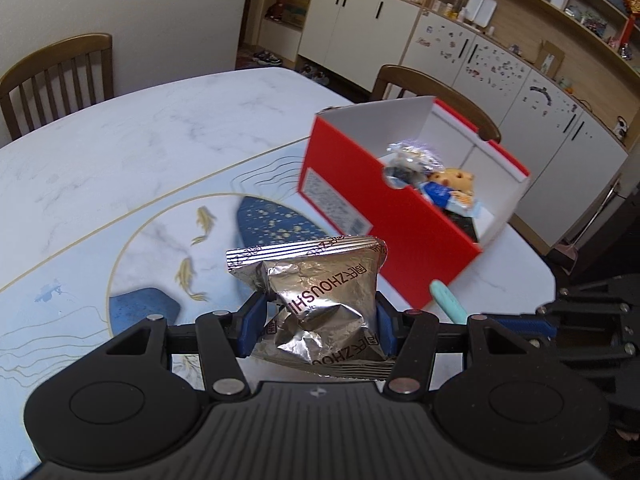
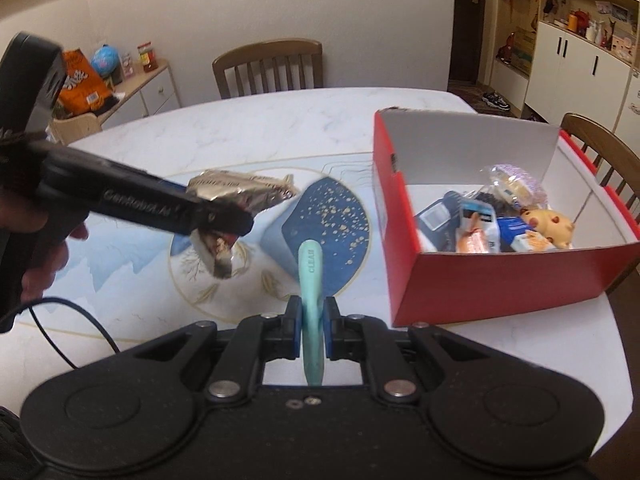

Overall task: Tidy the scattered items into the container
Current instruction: 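Carry the green stick and foil packet over the red box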

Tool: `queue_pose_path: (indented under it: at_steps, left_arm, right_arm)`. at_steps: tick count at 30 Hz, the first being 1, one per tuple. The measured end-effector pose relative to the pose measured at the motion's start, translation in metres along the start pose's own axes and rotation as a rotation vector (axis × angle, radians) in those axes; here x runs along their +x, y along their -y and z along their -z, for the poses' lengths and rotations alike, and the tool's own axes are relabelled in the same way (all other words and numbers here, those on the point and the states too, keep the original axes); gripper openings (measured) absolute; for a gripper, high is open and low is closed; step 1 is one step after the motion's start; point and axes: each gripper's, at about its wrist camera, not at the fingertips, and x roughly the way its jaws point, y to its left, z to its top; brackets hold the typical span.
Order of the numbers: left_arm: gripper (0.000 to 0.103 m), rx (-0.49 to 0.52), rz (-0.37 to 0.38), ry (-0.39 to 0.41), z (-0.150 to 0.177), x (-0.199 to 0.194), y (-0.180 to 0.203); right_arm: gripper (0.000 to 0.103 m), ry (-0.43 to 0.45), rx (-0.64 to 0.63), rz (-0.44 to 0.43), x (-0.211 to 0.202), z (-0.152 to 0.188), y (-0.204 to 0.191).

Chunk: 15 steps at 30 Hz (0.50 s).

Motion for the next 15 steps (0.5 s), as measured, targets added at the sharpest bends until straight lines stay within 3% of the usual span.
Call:
queue_pose_path:
  at_steps: [15]
  left_arm:
    - [0.054,0.048,0.049,0.021,-0.023,-0.011,0.057]
  right_arm:
    - [0.009,0.027,-0.025,0.034,-0.036,-0.020,0.050]
